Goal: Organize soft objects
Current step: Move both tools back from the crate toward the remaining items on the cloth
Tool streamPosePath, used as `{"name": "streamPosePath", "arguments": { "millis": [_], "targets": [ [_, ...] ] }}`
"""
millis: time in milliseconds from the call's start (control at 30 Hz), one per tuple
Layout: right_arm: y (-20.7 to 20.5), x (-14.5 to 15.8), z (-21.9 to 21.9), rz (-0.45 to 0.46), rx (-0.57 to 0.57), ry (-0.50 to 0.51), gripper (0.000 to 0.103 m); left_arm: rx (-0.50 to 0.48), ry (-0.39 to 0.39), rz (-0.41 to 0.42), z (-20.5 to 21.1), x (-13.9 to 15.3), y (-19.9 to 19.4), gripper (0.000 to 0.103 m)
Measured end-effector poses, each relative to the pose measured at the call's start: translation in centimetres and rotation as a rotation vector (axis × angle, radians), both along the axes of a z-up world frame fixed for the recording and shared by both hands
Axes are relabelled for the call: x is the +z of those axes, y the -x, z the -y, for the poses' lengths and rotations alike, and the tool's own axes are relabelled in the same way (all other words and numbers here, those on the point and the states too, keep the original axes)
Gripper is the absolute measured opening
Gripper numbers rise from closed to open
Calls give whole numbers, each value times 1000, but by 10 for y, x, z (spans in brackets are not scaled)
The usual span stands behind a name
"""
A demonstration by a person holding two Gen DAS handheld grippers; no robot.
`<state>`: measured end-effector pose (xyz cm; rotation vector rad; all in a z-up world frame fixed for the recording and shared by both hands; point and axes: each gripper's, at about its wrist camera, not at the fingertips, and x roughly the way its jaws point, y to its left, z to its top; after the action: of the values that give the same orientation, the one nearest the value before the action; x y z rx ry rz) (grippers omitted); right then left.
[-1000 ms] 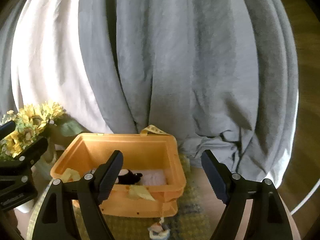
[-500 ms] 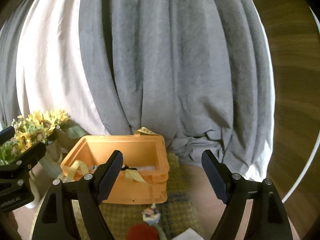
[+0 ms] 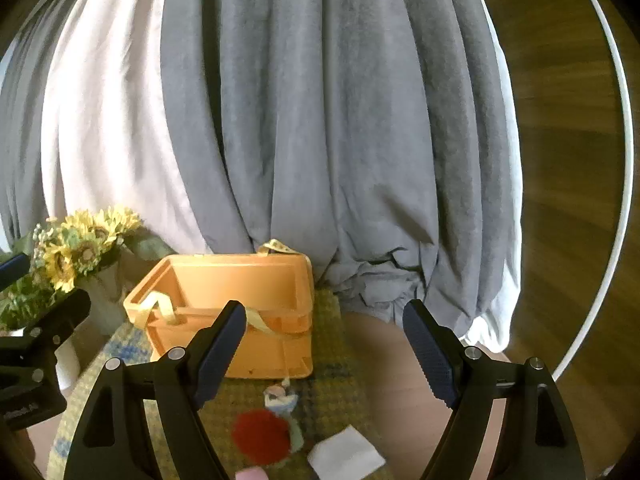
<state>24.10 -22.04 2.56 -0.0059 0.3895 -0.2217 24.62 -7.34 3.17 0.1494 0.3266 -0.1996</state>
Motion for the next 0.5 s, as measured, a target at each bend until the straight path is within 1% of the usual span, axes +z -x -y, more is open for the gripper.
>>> {"name": "streamPosePath", "arguments": {
  "millis": [500],
  "targets": [
    [23, -37, 30, -107, 66, 0, 82, 17, -11, -119, 34, -49, 23, 103]
  ]
}}
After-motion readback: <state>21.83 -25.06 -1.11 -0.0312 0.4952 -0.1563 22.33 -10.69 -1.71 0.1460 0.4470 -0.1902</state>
